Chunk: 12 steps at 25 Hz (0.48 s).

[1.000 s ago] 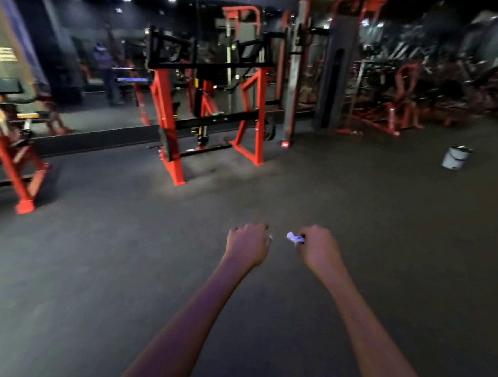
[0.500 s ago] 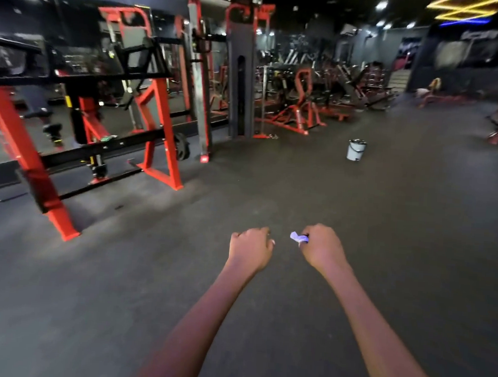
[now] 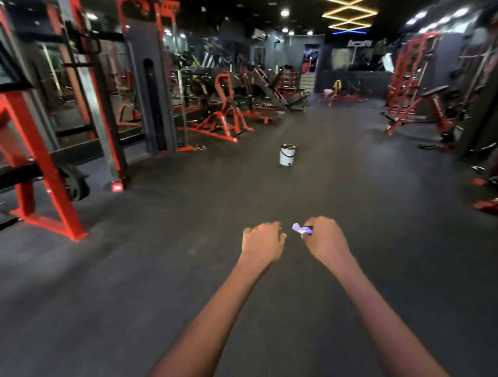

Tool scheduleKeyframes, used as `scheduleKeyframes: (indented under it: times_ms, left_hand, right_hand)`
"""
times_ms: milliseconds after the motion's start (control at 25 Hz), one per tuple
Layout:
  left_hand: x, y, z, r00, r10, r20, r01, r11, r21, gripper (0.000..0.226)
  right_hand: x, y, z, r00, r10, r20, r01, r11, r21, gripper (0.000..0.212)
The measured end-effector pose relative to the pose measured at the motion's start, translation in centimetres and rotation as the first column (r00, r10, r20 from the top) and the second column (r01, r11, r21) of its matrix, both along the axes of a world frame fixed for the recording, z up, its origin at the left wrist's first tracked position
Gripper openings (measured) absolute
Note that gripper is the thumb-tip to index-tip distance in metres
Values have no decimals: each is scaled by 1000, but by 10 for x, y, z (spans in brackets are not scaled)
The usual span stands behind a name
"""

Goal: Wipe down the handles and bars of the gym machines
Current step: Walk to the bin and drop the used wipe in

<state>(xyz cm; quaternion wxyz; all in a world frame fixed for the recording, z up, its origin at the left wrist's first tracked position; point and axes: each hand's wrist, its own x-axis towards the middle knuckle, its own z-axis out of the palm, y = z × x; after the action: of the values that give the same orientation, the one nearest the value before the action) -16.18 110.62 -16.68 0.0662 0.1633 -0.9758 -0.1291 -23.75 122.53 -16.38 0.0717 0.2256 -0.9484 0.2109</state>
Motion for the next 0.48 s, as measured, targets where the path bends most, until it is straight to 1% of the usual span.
scheduleKeyframes:
  times_ms: [120,200,280,480]
  left_hand:
    - [-101,-41,-4,999,-47,1,47,999,-3,35]
    - [-164,-70,-7,997,-71,-24,71,997,-14,34]
    - [-240,-99,-9,996,-82,-46,81,996,-24,34]
    - [-422,-159,0,998,-69,-8,69,997,-23,34]
  right_hand:
    - [-97,-31,-17,998,-57,34,57,998,5,19]
    - [-157,-51,-27,997,-58,50,55,998,43,15]
    - [-233,-78,-32,998,-55,42,53,998,36,15]
    - [-415,-149,-5,1000,-19,20,19,1000,-11,19]
